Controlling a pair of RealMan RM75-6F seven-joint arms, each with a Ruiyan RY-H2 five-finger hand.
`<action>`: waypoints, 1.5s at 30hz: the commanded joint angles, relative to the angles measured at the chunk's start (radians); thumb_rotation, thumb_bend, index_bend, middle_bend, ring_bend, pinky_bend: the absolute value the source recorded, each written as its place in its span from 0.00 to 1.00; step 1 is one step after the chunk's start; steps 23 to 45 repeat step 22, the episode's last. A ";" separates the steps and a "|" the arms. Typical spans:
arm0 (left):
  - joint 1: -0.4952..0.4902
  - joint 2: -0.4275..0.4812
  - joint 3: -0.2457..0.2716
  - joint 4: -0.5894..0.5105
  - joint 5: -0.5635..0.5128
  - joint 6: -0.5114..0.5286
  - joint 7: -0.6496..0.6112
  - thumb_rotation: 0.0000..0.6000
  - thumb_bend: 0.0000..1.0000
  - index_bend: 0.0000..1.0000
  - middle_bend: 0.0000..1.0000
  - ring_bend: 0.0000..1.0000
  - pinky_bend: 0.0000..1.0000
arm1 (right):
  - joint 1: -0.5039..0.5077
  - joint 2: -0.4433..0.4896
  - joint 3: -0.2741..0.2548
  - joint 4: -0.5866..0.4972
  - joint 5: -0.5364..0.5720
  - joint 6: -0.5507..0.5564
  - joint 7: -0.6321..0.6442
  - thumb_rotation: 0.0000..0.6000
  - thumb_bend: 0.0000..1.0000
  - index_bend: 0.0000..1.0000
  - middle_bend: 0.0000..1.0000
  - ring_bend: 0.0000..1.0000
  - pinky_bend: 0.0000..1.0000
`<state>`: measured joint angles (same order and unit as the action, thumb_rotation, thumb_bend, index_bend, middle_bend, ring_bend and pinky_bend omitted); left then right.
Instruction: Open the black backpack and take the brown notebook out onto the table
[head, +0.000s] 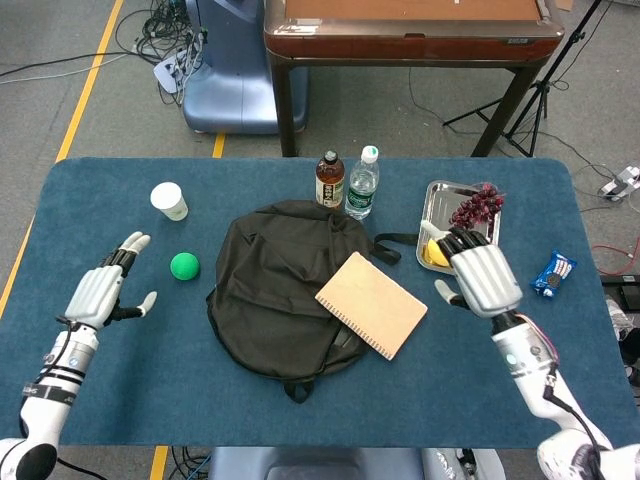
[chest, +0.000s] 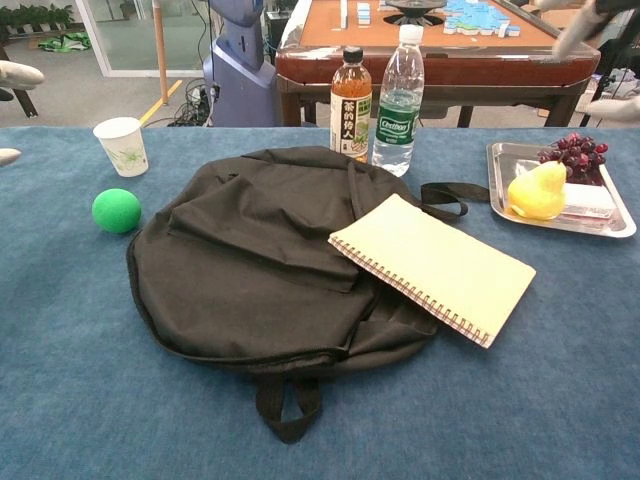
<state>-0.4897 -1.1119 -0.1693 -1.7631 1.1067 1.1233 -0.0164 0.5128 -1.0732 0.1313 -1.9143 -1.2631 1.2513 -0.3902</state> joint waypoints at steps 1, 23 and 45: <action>0.043 0.008 0.017 0.028 0.034 0.056 -0.012 1.00 0.32 0.03 0.00 0.00 0.09 | -0.089 0.061 -0.067 -0.027 -0.073 0.072 0.042 1.00 0.33 0.26 0.33 0.27 0.37; 0.293 0.033 0.133 -0.003 0.215 0.344 0.012 1.00 0.32 0.12 0.00 0.00 0.09 | -0.387 0.031 -0.202 0.164 -0.282 0.313 0.324 1.00 0.35 0.34 0.35 0.27 0.38; 0.293 0.033 0.133 -0.003 0.215 0.344 0.012 1.00 0.32 0.12 0.00 0.00 0.09 | -0.387 0.031 -0.202 0.164 -0.282 0.313 0.324 1.00 0.35 0.34 0.35 0.27 0.38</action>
